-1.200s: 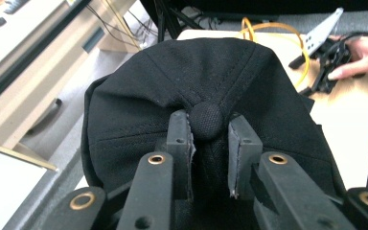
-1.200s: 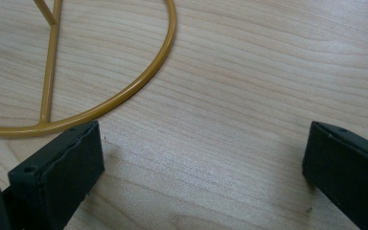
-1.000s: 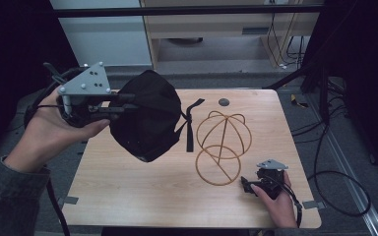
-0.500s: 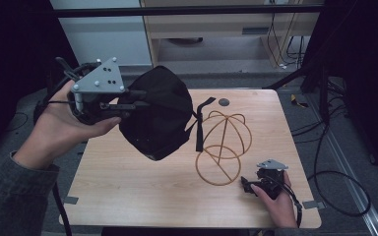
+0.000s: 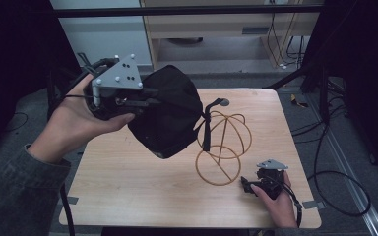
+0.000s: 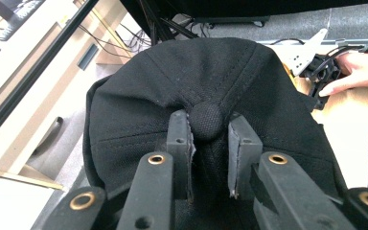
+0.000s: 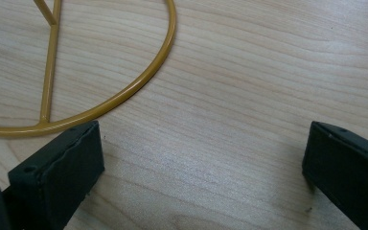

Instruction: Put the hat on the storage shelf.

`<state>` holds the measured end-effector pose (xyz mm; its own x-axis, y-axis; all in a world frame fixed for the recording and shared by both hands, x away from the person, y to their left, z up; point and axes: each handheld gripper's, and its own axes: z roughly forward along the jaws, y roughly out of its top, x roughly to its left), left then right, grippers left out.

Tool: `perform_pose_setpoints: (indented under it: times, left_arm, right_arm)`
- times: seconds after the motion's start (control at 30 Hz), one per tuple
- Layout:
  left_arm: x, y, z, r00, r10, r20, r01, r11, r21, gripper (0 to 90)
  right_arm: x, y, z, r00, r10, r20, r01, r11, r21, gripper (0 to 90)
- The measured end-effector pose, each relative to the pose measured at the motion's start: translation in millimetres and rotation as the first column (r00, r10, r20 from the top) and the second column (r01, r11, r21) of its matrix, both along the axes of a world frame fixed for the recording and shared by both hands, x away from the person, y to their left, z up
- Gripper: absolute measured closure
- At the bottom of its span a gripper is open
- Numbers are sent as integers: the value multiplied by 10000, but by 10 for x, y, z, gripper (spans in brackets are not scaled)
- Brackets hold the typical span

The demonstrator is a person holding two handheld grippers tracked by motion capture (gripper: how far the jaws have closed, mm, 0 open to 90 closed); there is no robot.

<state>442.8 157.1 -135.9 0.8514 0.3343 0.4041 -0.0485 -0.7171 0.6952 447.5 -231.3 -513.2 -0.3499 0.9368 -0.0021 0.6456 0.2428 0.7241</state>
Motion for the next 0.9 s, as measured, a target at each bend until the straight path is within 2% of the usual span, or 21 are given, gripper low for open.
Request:
perform_pose_setpoints:
  times: [0.07,0.37,0.4,0.43,0.47,0.9]
  left_arm:
    - [51,-68,-25,9999,-9,-103,10,9999,143,747]
    - [203,-363,-70,9992,-267,-283,275,9992,297,746]
    - [203,-363,-70,9992,-267,-283,275,9992,297,747]
    - [231,-438,-80,9989,-343,-314,352,9989,300,747]
    - [231,-438,-80,9989,-343,-314,352,9989,300,746]
    - [392,-933,-123,9956,-716,-606,728,9972,174,746]
  right_arm:
    - [0,0,0,10000,1,0,-1,10000,-4,7]
    - [-1,1,0,10000,-10,-7,10,10000,12,7]
    - [-1,1,0,10000,-8,-9,8,10000,12,7]
    - [-1,1,0,10000,-7,-6,7,10000,13,7]
    - [0,0,-1,10000,-1,7,1,10000,3,7]
    - [1,0,-1,10000,5,9,-5,10000,8,7]
